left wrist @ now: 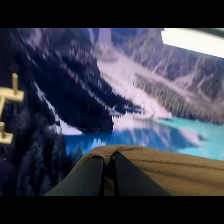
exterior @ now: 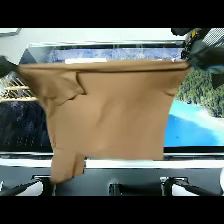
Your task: Fold the clothes and pants, and hang the long-sleeved shirts on hangers.
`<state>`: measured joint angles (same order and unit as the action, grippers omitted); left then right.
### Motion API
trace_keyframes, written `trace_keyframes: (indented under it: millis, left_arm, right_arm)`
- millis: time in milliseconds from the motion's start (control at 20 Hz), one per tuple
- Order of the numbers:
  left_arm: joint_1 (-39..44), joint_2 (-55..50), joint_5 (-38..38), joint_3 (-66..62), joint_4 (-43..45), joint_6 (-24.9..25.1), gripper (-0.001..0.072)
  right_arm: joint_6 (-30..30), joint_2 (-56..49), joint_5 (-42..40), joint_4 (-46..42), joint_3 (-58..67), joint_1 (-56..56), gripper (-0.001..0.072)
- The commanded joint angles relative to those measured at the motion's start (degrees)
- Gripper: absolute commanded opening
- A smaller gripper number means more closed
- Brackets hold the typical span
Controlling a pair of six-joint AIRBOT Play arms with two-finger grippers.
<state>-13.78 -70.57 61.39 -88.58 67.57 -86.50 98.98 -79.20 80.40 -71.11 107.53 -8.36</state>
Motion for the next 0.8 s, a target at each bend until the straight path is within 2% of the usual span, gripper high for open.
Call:
trace_keyframes:
  millis: [0,150,300,500,750]
  left_arm:
    - [3.56,-15.89,-10.54,2.43,-1.60,4.28,0.0013]
    - [6.47,-28.79,-14.08,-3.82,-1.57,4.85,0.0013]
    - [7.69,-37.31,-11.23,-12.02,-1.36,7.72,0.0013]
    - [6.91,-39.28,-3.08,-16.37,-1.36,7.67,0.0013]
    - [6.23,-39.43,11.78,-16.37,0.83,6.01,0.0013]
  right_arm:
    - [-1.84,-14.47,-6.73,0.66,-2.03,0.00,0.0032]
    - [-5.31,-23.39,-16.22,3.82,-2.03,-0.02,0.0032]
    - [-6.45,-28.00,-22.08,4.61,-2.03,-0.02,0.0032]
    - [-6.45,-28.87,-16.46,2.89,-2.01,-0.02,0.0032]
    - [-6.27,-28.92,-6.99,-0.52,-2.03,-0.02,0.0032]
